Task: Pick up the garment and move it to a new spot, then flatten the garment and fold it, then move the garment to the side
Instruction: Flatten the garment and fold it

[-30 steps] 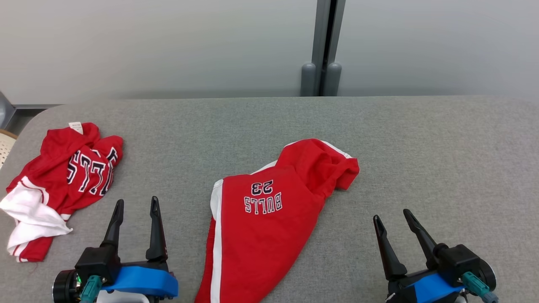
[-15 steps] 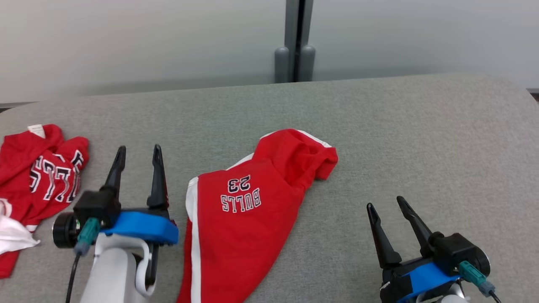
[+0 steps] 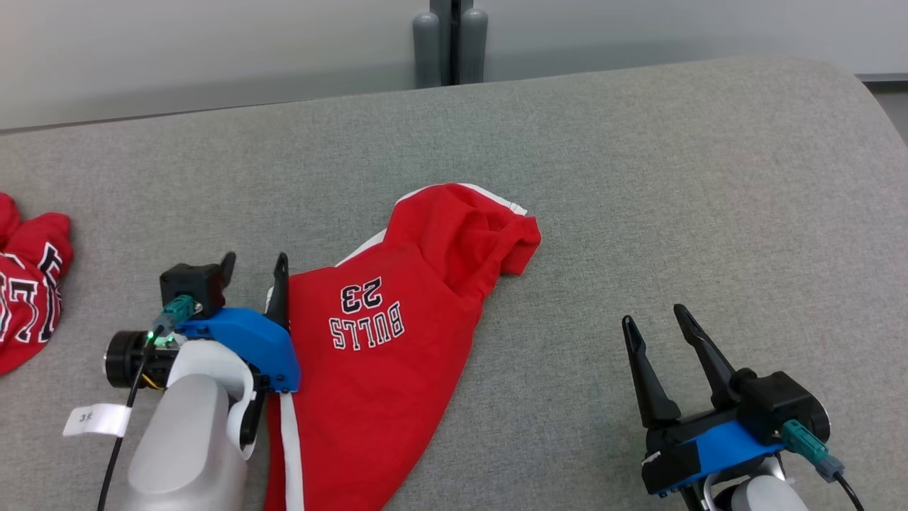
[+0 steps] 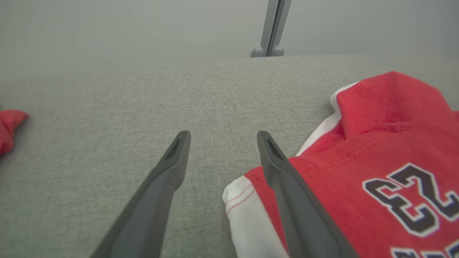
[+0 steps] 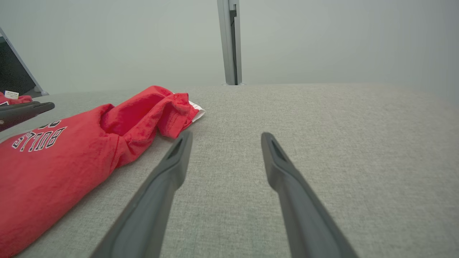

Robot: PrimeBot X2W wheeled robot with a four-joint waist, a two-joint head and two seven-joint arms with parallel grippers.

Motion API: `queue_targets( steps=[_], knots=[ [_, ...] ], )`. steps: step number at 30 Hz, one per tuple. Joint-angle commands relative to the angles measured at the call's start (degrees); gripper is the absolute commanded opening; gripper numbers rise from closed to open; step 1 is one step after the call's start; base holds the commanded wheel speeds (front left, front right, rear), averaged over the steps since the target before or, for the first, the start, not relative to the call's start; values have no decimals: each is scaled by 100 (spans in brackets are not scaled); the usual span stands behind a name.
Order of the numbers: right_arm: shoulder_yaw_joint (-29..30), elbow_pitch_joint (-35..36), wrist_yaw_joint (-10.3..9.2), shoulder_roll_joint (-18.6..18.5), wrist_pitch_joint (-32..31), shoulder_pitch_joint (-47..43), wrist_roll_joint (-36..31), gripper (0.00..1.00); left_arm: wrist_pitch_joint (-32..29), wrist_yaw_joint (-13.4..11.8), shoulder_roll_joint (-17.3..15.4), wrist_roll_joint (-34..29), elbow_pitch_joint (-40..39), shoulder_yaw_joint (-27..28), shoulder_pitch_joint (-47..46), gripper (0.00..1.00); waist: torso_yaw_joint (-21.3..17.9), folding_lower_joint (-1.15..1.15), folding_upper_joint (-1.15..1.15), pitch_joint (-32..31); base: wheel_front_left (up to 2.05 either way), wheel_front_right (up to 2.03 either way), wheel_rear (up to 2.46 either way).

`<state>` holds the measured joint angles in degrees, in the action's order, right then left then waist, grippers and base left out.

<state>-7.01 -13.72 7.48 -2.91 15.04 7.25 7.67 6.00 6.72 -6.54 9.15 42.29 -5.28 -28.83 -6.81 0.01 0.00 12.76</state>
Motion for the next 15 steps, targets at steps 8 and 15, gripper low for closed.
queue_targets(
  steps=[8, 15],
  knots=[
    [15, 7, 3, 2, 21, 150, 27, 100, -723, 87, -24, 255, 998, -415, -244, 100, -73, -1, 0, 106, 0, 0, 0],
    [11, 3, 3, 2, 21, 135, 47, 100, -709, 95, 23, 477, 1044, -873, -176, 100, -83, -1, 0, 61, 0, 0, 0]
  ],
)
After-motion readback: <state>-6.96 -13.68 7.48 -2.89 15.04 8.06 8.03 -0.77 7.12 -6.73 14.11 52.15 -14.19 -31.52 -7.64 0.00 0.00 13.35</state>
